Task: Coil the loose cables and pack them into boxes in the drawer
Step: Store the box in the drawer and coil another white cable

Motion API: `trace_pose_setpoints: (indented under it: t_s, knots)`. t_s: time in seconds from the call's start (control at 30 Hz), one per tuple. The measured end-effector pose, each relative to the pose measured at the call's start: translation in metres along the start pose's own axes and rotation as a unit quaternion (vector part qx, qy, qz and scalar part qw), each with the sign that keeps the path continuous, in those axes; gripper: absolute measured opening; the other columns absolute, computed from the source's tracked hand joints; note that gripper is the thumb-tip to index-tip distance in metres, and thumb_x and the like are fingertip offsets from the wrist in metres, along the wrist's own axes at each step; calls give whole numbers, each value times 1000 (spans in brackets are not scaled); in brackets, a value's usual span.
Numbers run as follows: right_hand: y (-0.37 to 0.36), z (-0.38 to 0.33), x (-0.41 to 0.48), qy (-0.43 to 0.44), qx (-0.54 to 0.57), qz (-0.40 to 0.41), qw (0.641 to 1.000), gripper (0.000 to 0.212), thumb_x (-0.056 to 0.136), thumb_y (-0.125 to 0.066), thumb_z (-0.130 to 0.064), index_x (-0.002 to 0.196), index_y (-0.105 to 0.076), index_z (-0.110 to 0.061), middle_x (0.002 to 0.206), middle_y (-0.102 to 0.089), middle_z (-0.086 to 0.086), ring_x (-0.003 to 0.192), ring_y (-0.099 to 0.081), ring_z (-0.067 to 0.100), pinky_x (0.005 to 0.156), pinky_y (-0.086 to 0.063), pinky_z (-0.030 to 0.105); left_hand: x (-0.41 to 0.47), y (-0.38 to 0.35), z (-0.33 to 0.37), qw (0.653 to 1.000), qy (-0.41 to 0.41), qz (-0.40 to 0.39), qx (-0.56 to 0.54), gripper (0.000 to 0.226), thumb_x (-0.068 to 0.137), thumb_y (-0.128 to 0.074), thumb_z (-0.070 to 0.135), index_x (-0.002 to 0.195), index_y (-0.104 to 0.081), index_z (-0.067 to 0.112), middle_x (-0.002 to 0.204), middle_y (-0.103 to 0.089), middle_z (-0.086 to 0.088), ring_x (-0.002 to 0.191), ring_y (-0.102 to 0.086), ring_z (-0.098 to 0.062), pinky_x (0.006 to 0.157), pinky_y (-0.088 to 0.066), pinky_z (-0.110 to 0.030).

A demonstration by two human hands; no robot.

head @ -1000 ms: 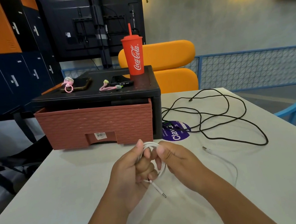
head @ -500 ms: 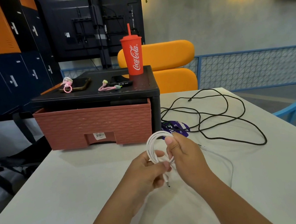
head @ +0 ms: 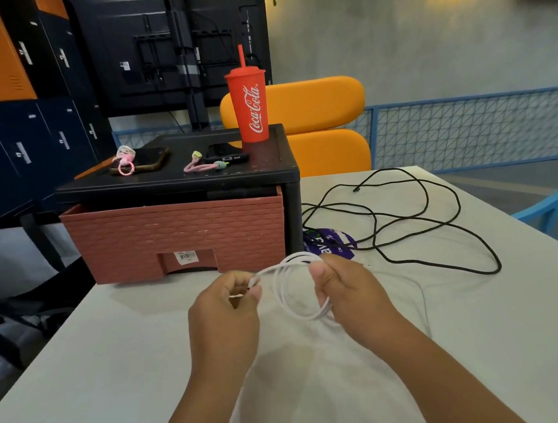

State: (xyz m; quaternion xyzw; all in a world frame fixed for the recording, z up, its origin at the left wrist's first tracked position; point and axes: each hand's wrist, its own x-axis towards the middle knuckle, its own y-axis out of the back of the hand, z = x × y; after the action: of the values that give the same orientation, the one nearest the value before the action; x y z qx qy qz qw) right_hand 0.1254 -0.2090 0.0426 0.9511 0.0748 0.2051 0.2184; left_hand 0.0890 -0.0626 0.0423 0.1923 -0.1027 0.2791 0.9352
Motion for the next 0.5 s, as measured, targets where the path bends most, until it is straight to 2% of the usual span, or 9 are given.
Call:
trace_pose_setpoints:
  t_s: [0.03,0.1,0.17,0.23,0.3,0.37,0.43,0.5]
  knots:
    - [-1,-2,-1,-16,32,-28,999,43,93,-36,-44,60,-42,-18,47,-46,-13,45,-41,2,52,-30,19,0,-1,0,1000,10,-3,-24,17,84,-66,10,71,-65,21,66,-65,4,61,-56,-11,61,-45,-21]
    - [-4,-6,-2,-35,80,-68,994,43,97,-38,-35,57,-43,-21,44,-45,-14,40,-39,1,52,-29,20,0,-2,2,987,59,-46,-145,11,84,-64,6,77,-67,13,70,-68,-2,64,-59,-13,63,-50,-25]
    - [-4,-8,-3,-36,100,-73,992,42,98,-38,-33,58,-45,-23,43,-45,-15,38,-39,0,51,-29,19,-2,-4,6,938,132,-126,-294,10,85,-59,0,87,-68,6,73,-68,-6,63,-61,-13,59,-53,-22]
    - [-5,-9,-3,-19,113,-61,992,42,98,-39,-35,58,-47,-26,43,-46,-16,39,-42,-1,50,-28,16,-4,-5,10,889,175,-182,-381,15,83,-57,-2,95,-66,1,81,-68,-10,66,-62,-14,59,-54,-22]
    - [-5,-10,-4,1,122,-51,991,40,94,-40,-45,59,-56,-34,46,-49,-20,41,-45,-4,48,-28,9,-5,-5,12,860,186,-208,-428,19,73,-61,0,90,-68,2,83,-68,-13,67,-64,-16,62,-55,-23]
    - [-5,-9,-3,12,122,-44,992,34,89,-39,-51,62,-58,-45,50,-52,-24,44,-47,-6,48,-29,8,-6,-3,15,843,184,-224,-454,19,68,-61,4,86,-68,4,80,-70,-13,65,-66,-16,61,-57,-24]
    - [-5,-6,-1,16,107,-22,994,31,87,-36,-53,68,-58,-41,52,-51,-24,46,-46,-5,52,-28,13,-8,-2,17,830,182,-242,-468,21,72,-58,7,91,-66,4,80,-70,-12,66,-68,-16,61,-58,-24]
    - [-2,-4,1,24,92,8,995,29,84,-33,-52,69,-56,-45,53,-52,-24,48,-46,-3,53,-28,14,-9,-2,17,816,187,-261,-481,22,77,-54,13,94,-66,6,78,-70,-11,70,-69,-18,66,-57,-29]
